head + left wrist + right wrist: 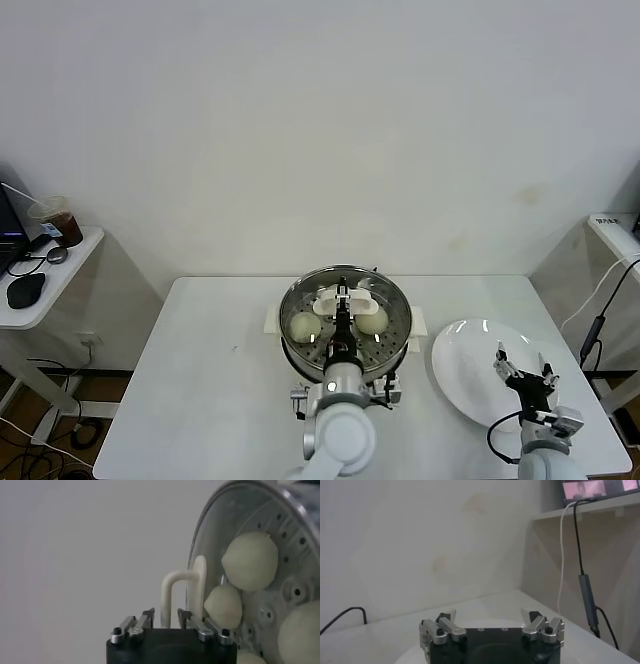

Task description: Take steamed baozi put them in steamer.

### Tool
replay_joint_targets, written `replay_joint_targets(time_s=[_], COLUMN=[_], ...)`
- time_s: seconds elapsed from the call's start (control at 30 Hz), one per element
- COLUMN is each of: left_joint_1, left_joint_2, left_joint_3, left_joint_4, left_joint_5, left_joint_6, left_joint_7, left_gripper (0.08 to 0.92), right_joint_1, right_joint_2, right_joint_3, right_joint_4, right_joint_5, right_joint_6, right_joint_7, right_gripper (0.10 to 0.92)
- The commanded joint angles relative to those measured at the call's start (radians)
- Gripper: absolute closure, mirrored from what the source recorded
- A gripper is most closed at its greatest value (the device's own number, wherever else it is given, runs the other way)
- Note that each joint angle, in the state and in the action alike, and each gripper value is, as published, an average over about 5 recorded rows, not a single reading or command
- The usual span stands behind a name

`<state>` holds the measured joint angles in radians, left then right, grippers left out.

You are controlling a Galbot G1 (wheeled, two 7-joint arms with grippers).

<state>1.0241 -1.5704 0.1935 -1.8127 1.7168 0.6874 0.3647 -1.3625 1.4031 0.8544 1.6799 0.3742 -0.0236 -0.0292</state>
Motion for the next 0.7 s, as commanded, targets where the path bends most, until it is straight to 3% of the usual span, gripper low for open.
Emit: replay_joint_targets(time_s=[0.03, 0.23, 0.43, 0.57, 0.7], left_joint_1=[0.061, 0.086, 0.111, 0.139, 0.166], left_joint_2=[0.035, 0.05, 0.065, 0.079, 0.095], left_joint_3=[-0.003, -0.003, -0.047, -0.135, -0.299], left_joint_4=[-0.112, -0.157, -0.227, -0.284, -0.37], left_joint_5=[0.003, -0.002, -0.007, -0.088, -0.385], left_joint_6=[0.002, 0.002, 0.0, -0.029, -0.111], left_joint_7=[0.019, 0.026, 0.016, -0.088, -0.207], left_gripper=[0.391, 0.225, 0.178, 0.177, 0.177], right_joint_1=[0.002, 0.004, 0.003, -0.001, -0.022], right_joint_2=[0.002, 0.005, 0.005, 0.002, -0.006], right_joint_3=[-0.002, -0.003, -0.004, -0.004, -0.016], right_joint_4=[-0.006, -0.007, -0.006, 0.006, 0.045], right_joint_5=[-0.003, -0.005, -0.002, 0.01, 0.004], right_joint_6=[0.002, 0.004, 0.012, 0.017, 0.001], right_joint_7=[0.001, 0.001, -0.003, -0.016, -0.05], right_gripper=[0.203, 0.203, 0.203, 0.203, 0.203])
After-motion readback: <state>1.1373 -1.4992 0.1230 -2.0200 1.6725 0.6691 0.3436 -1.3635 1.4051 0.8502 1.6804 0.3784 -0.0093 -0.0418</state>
